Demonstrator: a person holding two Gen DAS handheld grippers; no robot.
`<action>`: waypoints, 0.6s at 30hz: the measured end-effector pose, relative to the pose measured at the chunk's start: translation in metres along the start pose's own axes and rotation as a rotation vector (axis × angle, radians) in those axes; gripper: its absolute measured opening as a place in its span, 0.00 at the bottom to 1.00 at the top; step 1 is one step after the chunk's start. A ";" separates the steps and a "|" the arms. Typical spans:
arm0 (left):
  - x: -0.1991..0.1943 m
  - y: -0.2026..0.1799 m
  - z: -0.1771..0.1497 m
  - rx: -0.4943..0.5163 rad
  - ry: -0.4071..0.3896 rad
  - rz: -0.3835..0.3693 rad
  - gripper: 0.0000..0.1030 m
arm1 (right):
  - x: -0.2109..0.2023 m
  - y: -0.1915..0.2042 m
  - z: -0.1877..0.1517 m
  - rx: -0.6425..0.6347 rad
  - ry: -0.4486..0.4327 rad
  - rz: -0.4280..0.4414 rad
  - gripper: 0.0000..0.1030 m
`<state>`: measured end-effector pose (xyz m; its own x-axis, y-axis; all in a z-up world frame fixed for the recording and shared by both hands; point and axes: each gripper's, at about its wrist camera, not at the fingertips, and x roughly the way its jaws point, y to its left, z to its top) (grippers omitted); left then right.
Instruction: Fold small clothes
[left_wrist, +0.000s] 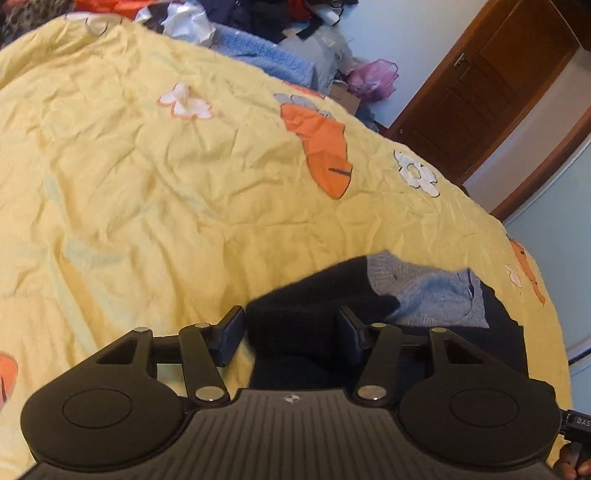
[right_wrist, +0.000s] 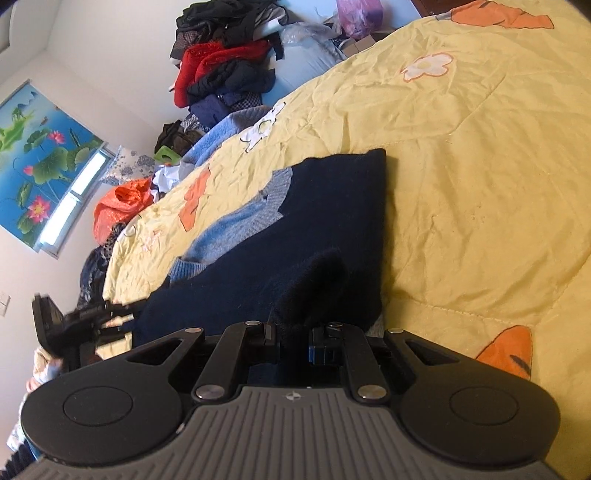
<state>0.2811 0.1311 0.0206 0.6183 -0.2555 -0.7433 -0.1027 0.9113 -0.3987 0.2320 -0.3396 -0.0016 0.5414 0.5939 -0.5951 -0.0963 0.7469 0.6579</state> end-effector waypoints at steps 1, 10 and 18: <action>-0.001 -0.003 0.002 0.011 -0.011 0.006 0.41 | 0.000 0.001 0.000 -0.004 0.002 0.000 0.18; -0.013 -0.032 0.032 0.253 -0.097 0.182 0.04 | 0.003 0.006 0.007 -0.012 -0.021 0.013 0.18; 0.006 -0.039 0.071 0.392 -0.093 0.349 0.04 | 0.032 0.007 0.017 0.010 0.001 0.029 0.18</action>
<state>0.3441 0.1172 0.0695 0.6675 0.0978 -0.7382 -0.0267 0.9938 0.1075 0.2627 -0.3199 -0.0084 0.5375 0.6154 -0.5765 -0.1037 0.7268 0.6790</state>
